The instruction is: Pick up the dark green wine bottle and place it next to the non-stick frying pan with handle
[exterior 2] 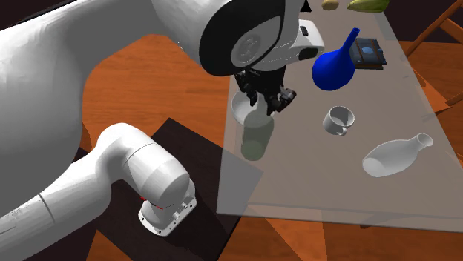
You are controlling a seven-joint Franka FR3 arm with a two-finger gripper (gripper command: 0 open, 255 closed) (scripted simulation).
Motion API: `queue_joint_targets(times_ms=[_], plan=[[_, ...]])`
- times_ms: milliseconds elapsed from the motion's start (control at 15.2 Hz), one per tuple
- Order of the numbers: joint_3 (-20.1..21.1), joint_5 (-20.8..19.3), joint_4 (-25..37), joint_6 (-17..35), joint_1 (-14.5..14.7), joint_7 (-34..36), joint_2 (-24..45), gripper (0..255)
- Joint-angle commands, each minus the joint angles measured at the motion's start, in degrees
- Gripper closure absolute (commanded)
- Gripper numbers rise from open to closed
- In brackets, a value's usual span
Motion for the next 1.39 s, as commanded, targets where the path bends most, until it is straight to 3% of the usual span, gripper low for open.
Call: queue_joint_targets(times_ms=[0,1320], plan=[[0.3,0.3,1.8,-1.4,0.2,-0.2,0.3,255],[2.8,3.2,20.5,-14.3,1.9,-1.3,6.2,255]])
